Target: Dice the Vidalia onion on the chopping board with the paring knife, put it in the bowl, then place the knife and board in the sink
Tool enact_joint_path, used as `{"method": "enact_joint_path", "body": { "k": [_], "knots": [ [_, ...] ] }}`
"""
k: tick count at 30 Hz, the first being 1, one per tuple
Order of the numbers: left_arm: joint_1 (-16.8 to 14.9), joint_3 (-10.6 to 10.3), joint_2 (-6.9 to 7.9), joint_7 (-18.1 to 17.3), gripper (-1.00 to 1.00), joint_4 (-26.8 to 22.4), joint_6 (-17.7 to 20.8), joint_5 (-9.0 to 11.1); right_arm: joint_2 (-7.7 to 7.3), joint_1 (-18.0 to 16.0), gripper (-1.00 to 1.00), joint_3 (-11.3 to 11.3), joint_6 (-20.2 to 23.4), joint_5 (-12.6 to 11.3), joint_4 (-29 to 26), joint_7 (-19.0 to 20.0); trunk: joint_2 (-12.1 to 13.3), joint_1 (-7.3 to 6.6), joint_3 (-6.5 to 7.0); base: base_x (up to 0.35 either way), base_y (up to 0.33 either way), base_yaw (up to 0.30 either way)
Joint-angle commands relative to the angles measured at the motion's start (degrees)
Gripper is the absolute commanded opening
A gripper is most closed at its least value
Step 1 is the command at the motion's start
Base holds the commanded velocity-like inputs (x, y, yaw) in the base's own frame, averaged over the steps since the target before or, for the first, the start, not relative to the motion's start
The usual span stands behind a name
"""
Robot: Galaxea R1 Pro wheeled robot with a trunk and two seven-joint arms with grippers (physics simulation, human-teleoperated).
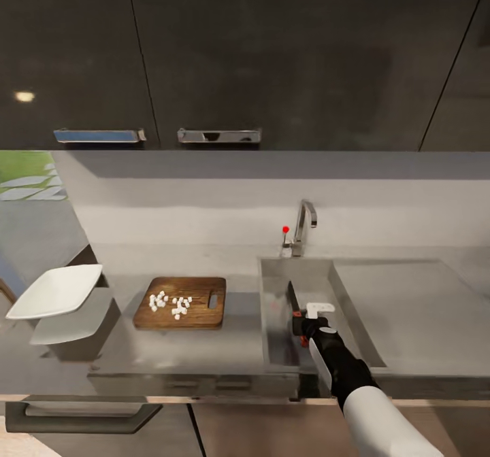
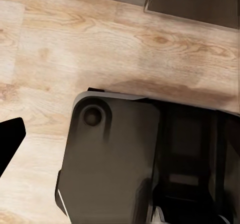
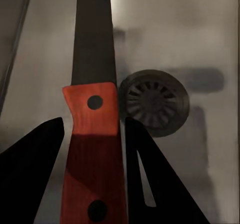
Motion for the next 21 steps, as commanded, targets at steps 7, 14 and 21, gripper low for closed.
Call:
{"method": "enact_joint_path", "body": {
  "k": [7, 14, 21],
  "knots": [
    [0.0, -0.1, 0.01, 0.2, 1.0, -0.1, -0.1, 0.6, 0.06, 0.0, -1.0, -0.2, 0.2, 0.5, -0.1, 0.1, -0.1, 0.06, -0.11, 0.163, -0.104, 0.0],
    [0.0, -0.1, 0.01, 0.2, 1.0, -0.1, -0.1, 0.5, 0.15, 0.0, -1.0, -0.2, 0.2, 0.5, 0.6, 0.1, -0.1, 0.06, -0.11, 0.007, -0.004, 0.0],
    [0.0, -0.1, 0.01, 0.2, 1.0, -0.2, -0.1, 0.5, 0.36, 0.0, -1.0, -0.2, -3.4, 0.4, 4.5, 0.0, -0.1, 0.06, -0.11, 0.0, 0.0, 0.0]
  ]
}}
